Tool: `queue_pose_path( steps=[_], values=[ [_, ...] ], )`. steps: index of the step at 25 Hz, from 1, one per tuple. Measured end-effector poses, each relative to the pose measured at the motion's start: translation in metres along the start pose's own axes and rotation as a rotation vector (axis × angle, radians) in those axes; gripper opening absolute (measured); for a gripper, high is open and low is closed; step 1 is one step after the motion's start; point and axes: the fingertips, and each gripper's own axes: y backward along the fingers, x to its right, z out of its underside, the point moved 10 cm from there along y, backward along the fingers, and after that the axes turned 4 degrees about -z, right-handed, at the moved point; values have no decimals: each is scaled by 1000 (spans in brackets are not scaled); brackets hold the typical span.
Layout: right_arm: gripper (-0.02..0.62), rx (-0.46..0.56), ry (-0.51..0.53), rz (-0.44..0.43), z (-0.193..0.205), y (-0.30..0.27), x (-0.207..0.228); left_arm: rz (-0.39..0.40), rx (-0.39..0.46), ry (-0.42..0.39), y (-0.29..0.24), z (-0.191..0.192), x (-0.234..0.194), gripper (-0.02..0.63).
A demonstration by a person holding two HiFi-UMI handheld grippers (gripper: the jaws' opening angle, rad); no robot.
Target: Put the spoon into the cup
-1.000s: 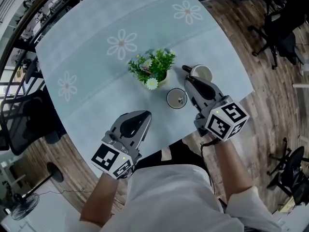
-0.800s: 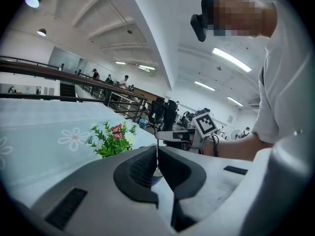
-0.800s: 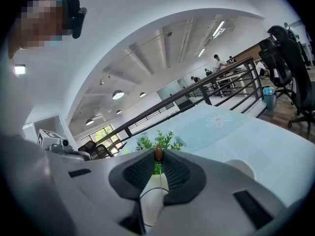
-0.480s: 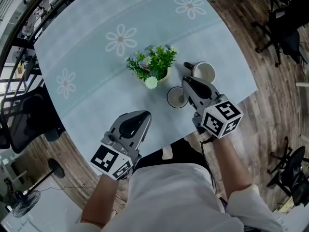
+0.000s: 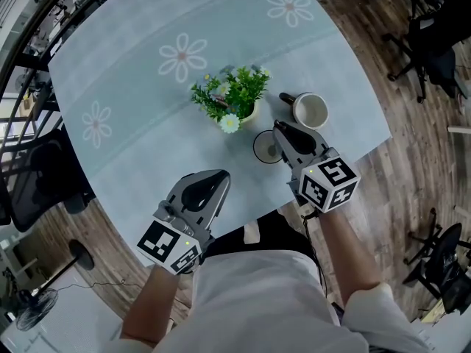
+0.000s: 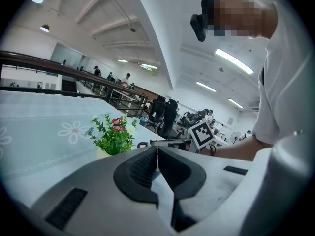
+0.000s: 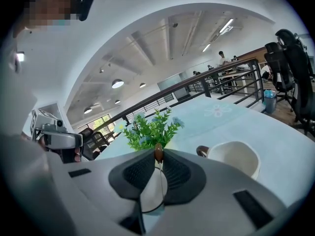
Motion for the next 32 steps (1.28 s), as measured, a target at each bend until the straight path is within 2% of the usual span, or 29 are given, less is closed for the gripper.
queue_pose_path(
  steps=[16,19,25,32],
  values=[
    [61,-71,18,55,11,-9,-6,5,9,4,9,7,0,26],
    [86,-77,16,56,11,-8,-7,8,12,0,11,6,1,25],
    [141,-60,16,76,9,-1,-11,14,20,-12,17,5,5,26],
    [149,-3,24,132,-1,24,-15,28,40,-42,26,-3,13,26]
  ],
)
